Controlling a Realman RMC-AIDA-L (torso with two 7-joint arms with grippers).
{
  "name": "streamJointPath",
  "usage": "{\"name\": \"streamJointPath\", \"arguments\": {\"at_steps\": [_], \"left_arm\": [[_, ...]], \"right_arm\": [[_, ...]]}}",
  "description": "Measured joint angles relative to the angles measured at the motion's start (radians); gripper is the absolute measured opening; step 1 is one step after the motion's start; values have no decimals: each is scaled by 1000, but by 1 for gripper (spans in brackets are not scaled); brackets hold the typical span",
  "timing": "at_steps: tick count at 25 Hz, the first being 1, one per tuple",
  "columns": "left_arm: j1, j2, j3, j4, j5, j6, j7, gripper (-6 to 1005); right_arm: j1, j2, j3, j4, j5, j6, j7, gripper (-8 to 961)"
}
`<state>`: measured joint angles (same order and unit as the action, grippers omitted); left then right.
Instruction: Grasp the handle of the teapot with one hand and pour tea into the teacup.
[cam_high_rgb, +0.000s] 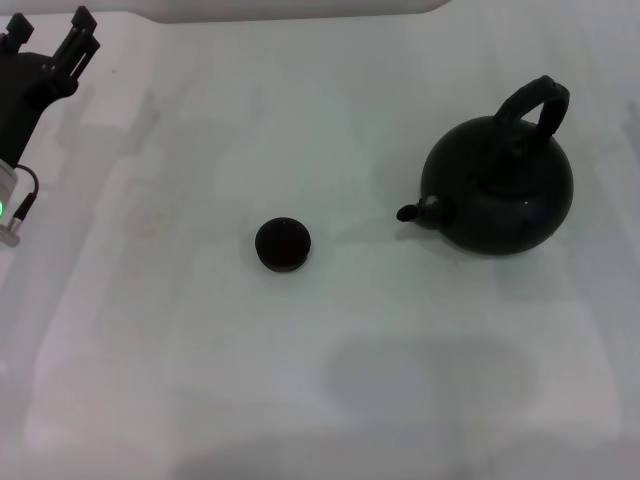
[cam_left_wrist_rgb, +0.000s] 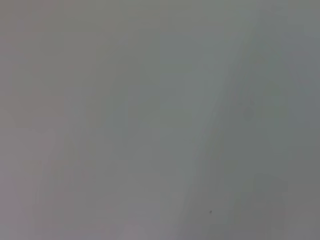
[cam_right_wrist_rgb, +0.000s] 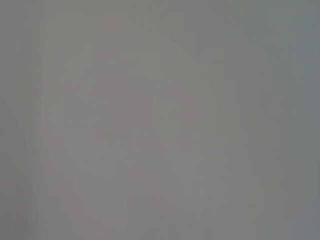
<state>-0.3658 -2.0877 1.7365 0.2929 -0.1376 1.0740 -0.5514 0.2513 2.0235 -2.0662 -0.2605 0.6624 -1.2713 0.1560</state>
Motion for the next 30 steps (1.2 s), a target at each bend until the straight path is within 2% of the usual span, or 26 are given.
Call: {"name": "streamJointPath", "arguments": {"at_steps": [30], "left_arm": [[-13,0,-4,0,0,-2,1,862]], "right_arm": [[3,1,-20,-1,-7,5,-60,876]]}}
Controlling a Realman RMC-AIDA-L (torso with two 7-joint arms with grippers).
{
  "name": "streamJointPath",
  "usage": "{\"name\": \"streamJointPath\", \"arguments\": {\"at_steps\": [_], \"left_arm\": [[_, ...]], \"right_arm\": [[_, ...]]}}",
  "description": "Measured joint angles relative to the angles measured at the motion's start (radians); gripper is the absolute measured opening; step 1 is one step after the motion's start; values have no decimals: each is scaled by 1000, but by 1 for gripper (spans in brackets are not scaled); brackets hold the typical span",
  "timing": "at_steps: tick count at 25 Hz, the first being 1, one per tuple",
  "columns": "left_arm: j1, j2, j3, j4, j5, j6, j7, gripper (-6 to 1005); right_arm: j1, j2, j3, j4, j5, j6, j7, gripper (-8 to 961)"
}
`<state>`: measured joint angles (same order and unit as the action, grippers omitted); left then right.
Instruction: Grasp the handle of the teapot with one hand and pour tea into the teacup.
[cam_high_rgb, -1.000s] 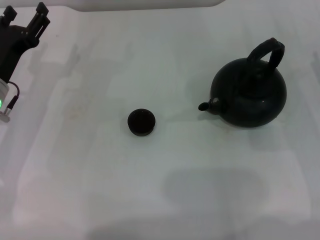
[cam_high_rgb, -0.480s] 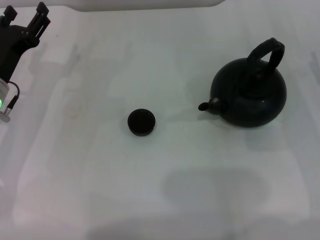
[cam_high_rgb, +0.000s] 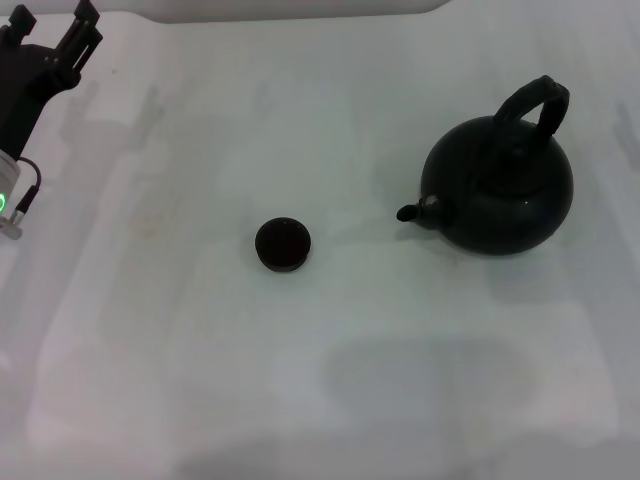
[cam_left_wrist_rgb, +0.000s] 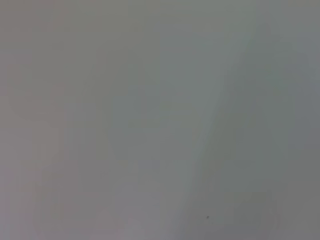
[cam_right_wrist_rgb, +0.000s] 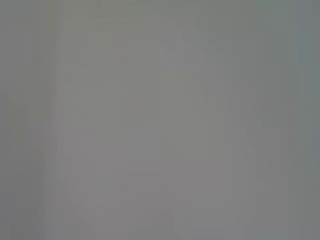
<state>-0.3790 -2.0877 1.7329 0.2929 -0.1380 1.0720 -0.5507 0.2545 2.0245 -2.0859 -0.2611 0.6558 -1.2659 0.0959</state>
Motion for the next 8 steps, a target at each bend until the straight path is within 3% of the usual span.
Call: {"name": "streamJointPath", "arguments": {"at_steps": [8], "left_arm": [[-1,1,-2,0,0,-1,0,862]], "right_arm": [[0,-1,-2,2,-2,5,1,876]]}}
